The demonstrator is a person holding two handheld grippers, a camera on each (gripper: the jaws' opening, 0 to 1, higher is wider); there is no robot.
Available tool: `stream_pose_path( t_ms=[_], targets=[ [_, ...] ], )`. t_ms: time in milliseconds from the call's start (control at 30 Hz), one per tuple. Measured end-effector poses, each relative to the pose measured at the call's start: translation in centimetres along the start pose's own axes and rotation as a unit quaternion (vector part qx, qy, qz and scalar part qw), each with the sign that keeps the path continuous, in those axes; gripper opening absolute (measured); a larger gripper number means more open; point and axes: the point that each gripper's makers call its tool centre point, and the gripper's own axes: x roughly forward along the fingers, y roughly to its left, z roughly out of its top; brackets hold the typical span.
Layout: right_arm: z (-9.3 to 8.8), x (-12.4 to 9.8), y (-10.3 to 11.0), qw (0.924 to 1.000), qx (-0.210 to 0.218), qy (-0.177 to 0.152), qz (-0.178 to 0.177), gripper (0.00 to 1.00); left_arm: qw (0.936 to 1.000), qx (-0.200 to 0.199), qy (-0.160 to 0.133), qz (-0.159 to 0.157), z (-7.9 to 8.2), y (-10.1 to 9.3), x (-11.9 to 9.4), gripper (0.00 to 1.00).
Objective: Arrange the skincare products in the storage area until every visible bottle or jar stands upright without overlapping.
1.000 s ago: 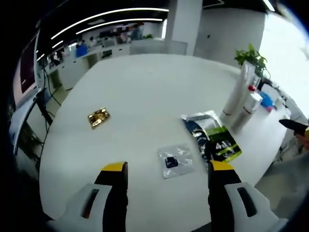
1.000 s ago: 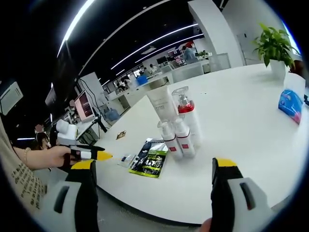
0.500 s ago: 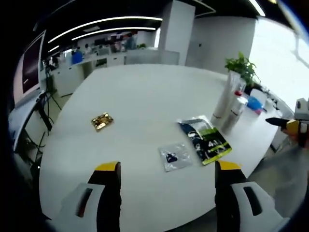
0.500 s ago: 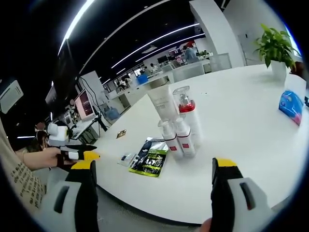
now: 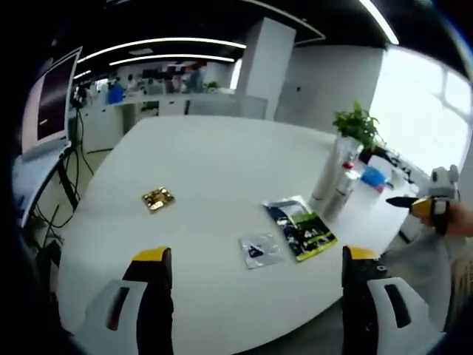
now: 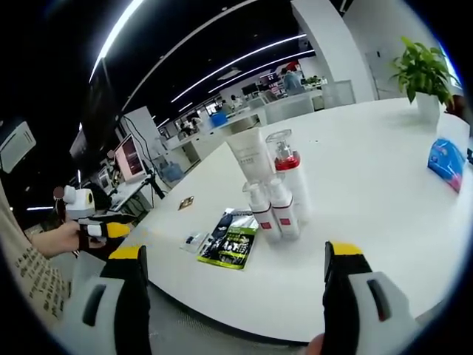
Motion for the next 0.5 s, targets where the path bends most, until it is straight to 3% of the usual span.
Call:
stream_pose_path(
  t_ms=[367, 500],
  targets=[
    [-0.10, 0.09, -0.06, 1.0000, 0.000, 0.005, 0.000, 0.99, 0.9993, -0.004, -0.030, -0.020, 0.43, -0.47, -0.81, 0.97],
    [-0.12, 0.11, -0.09, 1.0000, 0.000, 0.006, 0.000, 0.99, 0.9998, -0.003, -0.018, -0.010, -0.53, 0.14, -0.63, 0.97]
  ],
)
